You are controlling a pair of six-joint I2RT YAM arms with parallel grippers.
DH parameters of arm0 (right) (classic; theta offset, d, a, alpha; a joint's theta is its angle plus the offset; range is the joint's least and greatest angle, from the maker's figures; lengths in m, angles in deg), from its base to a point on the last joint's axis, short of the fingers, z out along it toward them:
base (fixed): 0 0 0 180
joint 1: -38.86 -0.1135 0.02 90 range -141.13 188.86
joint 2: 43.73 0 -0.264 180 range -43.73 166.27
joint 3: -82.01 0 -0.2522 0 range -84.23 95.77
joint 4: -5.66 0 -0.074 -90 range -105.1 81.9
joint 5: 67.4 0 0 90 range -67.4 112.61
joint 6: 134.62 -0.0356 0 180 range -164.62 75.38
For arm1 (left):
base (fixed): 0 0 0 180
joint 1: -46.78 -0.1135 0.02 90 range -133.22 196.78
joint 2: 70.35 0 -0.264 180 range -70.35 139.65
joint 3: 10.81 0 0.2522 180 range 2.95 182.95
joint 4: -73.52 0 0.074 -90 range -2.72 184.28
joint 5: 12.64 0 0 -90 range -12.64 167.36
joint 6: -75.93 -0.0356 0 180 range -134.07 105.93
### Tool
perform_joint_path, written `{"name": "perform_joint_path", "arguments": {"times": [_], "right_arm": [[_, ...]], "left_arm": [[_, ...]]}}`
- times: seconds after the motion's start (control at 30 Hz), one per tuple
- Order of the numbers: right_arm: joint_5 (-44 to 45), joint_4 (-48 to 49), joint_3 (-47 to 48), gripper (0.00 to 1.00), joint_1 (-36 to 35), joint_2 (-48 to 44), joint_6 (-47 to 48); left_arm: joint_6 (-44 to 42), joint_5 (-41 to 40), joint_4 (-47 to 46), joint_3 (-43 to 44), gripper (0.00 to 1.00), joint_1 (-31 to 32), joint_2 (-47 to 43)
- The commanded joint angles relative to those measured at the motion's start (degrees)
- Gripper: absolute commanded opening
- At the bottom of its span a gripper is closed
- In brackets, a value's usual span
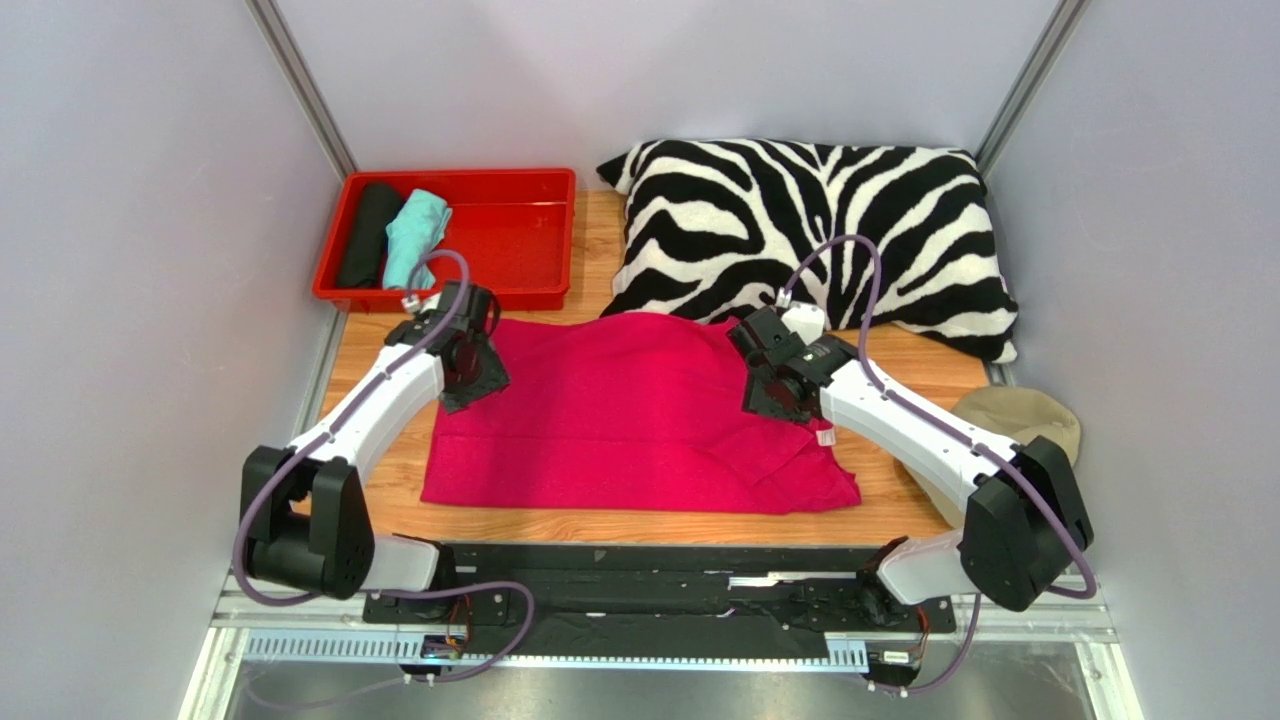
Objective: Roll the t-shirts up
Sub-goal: Pick up the T-shirt from the center of the board.
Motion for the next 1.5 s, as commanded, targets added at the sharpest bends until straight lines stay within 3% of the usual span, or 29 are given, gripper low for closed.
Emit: {"name": "perform_joint_path", "arguments": {"times": [0.0, 0.17, 0.27, 0.47, 1.1, 1.47], "right_arm": [[3.7, -1.9, 3.1, 0.5, 0.6, -4.1, 0.4], [2.2, -0.7, -8.2, 0.62, 1.2, -14.8, -4.8], [-5.4, 8.8, -16.8, 0.64, 4.3, -22.2, -3.7], [-7.9, 17.4, -22.9, 0.68, 6.0, -27.1, -4.5], [-8.7, 27.7, -27.3, 0.78, 6.8, -16.6, -7.9], [-9.3, 28.9, -16.7, 0.78, 7.6, -6.7, -5.1]], "left_arm": [[-8.1, 9.5, -6.7, 2.4, 0.59, 11.0, -3.7], [-6.7, 16.9, -13.5, 2.1, 0.54, 25.2, -0.8], [-5.3, 20.9, -18.9, 1.2, 0.53, 31.0, 2.3], [-4.7, 24.2, -23.3, 2.3, 0.52, 36.9, 7.2], [-4.4, 25.4, -23.0, 4.1, 0.52, 39.2, 6.6], [-5.3, 25.2, -20.9, 5.5, 0.52, 39.2, 4.8]]}}
